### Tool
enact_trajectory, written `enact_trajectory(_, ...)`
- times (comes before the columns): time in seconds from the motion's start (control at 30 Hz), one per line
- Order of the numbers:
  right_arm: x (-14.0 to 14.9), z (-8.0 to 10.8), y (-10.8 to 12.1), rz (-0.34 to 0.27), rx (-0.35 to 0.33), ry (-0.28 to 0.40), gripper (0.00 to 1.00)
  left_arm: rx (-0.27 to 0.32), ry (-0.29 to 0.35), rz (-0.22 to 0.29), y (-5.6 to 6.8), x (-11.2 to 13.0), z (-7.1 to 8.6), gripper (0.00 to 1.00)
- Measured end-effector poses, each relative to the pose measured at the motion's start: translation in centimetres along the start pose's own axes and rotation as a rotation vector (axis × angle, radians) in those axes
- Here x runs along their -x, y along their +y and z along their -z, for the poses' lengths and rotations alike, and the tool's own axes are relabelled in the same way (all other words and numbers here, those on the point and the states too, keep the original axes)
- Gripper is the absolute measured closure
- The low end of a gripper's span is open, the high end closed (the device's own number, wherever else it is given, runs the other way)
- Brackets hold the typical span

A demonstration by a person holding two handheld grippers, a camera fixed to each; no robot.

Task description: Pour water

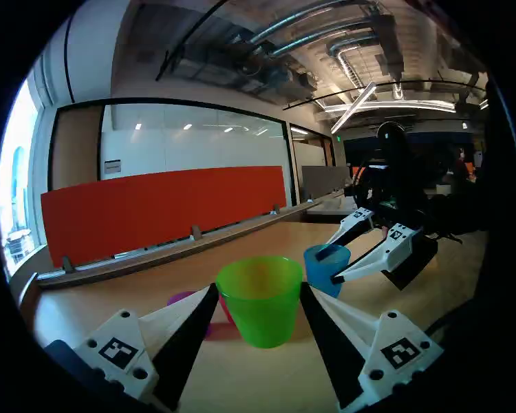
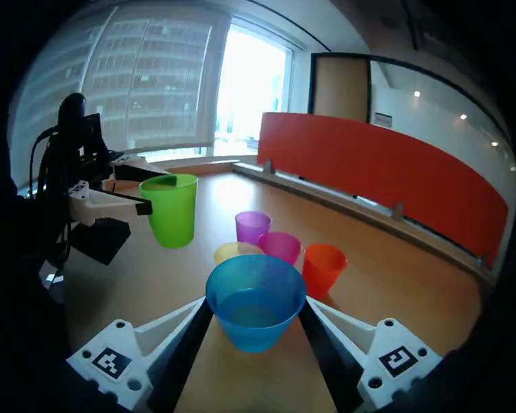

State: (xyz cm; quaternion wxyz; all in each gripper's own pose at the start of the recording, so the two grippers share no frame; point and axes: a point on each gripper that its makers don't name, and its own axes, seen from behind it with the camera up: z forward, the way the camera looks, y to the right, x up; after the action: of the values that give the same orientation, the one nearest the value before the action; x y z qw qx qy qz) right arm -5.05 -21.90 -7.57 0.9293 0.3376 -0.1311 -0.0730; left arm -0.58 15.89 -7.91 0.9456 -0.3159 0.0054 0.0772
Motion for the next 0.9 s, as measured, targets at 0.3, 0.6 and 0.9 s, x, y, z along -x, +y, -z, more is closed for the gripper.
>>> enact_trajectory(0.3, -0.6, -0.2, -0.4, 0.000, -0.003, 0.017, 0.11, 0.027, -0.003, -0.044, 0.9, 0.8, 0.5, 0.13)
enact_trajectory(0.6, -1.3, -0.4, -0.8, 0.011, -0.009, 0.032, 0.11, 0.052, 0.014, -0.005, 1.7, 0.7, 0.7, 0.13)
enact_trajectory(0.9, -2.9, -0.6, -1.0, 0.061, -0.012, 0.054, 0.11, 0.056, 0.016, 0.000, 1.9, 1.1, 0.9, 0.13)
